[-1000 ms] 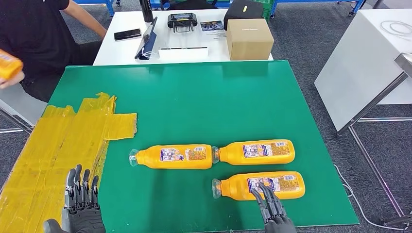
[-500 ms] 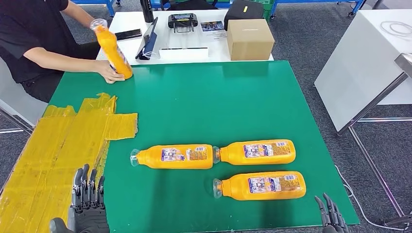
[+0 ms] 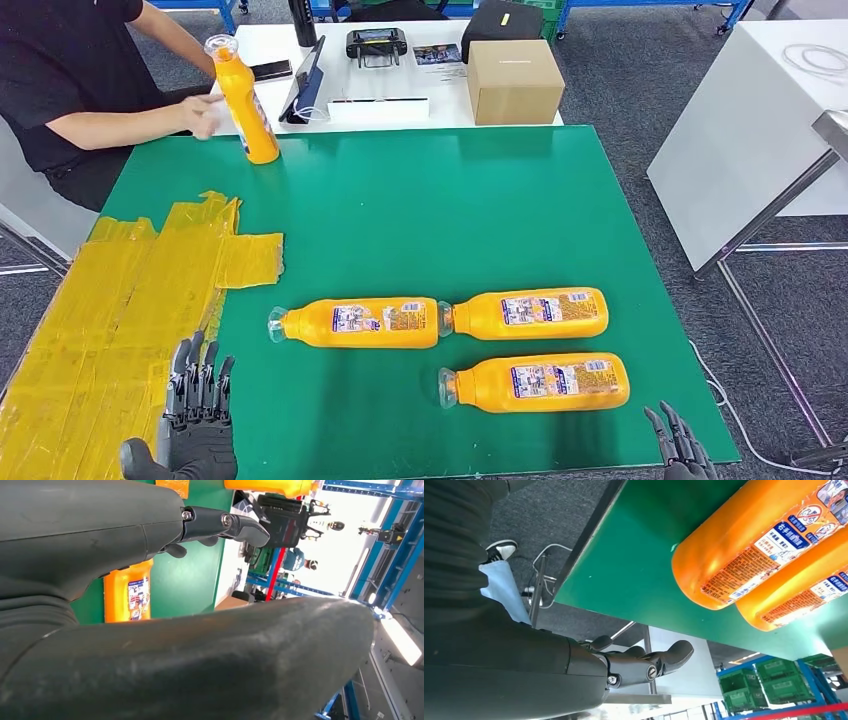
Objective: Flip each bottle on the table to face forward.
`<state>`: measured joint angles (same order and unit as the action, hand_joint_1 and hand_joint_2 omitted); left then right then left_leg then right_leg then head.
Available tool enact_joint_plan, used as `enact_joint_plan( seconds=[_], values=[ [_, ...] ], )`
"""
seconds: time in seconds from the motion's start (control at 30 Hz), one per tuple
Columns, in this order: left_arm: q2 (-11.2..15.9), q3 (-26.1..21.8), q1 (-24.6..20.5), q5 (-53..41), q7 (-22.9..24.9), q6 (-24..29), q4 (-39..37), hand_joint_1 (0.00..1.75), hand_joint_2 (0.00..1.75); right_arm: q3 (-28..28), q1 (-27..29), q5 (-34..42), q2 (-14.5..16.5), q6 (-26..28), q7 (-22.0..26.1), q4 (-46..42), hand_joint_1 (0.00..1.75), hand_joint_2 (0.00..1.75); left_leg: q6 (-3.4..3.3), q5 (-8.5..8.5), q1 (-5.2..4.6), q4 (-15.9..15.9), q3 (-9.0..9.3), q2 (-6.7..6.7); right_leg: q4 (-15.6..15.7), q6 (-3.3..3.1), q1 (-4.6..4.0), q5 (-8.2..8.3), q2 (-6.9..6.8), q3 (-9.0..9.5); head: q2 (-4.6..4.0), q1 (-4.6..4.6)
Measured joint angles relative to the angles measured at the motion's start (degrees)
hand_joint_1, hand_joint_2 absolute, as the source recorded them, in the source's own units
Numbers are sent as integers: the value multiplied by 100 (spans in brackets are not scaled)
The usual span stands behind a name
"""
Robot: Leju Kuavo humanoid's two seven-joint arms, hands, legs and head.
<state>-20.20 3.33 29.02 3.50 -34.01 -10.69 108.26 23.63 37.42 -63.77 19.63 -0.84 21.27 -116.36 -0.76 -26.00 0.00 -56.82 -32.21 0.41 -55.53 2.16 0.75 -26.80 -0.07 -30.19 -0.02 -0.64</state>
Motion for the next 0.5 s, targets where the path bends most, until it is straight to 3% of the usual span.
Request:
enact_joint_plan(
  seconds=[0.5],
  values=[
    [0,-26,-135,-17,20,-172,-160,0,0,-44,-371,-600,50,29,135,377,0,175,1,1,1,0,2,0,-1,0,-1,0,0,27,0,0]
  ],
)
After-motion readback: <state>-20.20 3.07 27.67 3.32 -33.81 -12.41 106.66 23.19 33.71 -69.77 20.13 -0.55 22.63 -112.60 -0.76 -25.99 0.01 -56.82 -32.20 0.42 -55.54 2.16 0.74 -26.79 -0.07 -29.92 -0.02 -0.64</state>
